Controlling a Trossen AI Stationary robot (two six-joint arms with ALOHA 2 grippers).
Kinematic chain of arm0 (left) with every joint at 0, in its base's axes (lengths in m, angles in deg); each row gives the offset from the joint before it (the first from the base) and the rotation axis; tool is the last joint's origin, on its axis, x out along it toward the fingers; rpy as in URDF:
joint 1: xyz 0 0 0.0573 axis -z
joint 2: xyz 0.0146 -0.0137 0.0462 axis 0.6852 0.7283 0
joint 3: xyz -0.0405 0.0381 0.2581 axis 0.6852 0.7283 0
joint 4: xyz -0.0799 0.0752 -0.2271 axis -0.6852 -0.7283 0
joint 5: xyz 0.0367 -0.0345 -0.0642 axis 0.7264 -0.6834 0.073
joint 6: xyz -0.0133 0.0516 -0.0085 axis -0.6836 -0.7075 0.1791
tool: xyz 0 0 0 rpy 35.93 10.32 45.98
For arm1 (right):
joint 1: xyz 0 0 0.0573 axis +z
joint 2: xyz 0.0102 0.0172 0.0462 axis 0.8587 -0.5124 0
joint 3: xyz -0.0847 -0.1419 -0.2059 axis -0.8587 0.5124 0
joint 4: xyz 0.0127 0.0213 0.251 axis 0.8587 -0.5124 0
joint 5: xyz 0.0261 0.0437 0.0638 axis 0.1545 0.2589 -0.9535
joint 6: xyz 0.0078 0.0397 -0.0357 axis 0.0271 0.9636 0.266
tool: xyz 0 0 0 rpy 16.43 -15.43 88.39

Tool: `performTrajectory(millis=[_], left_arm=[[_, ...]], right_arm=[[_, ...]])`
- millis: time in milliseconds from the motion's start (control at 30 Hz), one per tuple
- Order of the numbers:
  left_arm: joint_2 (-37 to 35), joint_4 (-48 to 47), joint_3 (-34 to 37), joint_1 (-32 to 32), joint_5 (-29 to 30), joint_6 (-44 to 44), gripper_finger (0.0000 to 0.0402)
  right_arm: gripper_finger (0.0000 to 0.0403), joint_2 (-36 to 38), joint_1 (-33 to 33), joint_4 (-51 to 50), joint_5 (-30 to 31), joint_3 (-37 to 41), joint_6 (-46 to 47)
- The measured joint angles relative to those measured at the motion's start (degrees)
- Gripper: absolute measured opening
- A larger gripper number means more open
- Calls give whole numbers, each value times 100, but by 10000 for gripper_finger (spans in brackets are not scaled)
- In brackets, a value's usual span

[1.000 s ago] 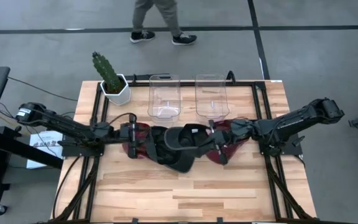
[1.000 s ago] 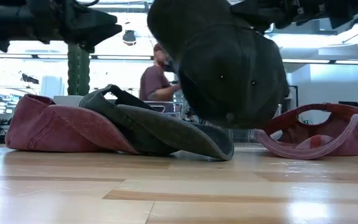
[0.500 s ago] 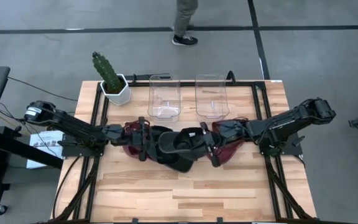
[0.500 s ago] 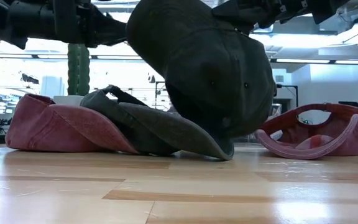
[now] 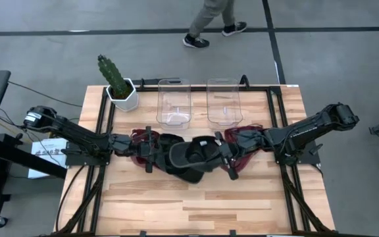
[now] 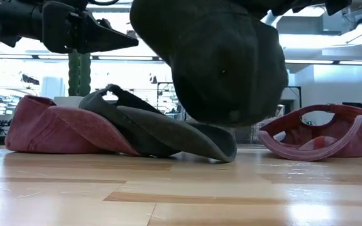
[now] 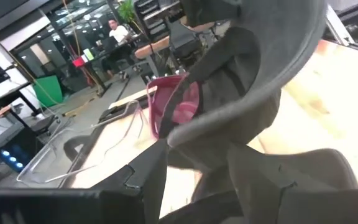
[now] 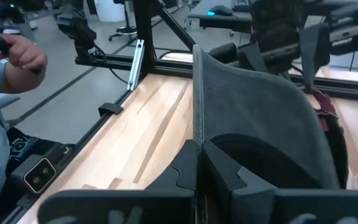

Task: Pick & Place hat
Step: Put the right black cap into the transparent bin

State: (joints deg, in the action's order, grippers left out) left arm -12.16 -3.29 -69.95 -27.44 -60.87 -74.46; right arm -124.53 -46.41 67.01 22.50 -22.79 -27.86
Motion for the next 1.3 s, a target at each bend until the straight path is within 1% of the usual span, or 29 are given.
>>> performTrajectory(millis=[167, 467, 600, 733, 800, 900, 1067, 1300], left_arm=[[-8, -210, 0, 132, 53, 2, 166], [-11, -107, 0, 288, 54, 0, 166], [-11, 137, 0, 282, 101, -297, 166], [-17, 401, -2, 284, 463, -713, 166], [-15, 400, -2, 275, 504, -912, 166], [-15, 436, -26, 255, 462, -968, 166], [-11, 444, -124, 255, 59, -966, 166], [-8, 444, -250, 159, 50, -928, 166]], right_arm=[[1, 0, -8, -29, 2, 0, 101], [1, -2, -269, -44, -15, 0, 130], [1, -2, -394, -74, -56, 0, 160], [1, -9, -427, -127, -55, 0, 300], [1, -9, -414, -140, -52, 0, 303], [1, -9, -416, -150, -64, 0, 302], [1, -9, -461, -105, -63, 0, 298], [1, -9, -504, 69, -112, 0, 298]])
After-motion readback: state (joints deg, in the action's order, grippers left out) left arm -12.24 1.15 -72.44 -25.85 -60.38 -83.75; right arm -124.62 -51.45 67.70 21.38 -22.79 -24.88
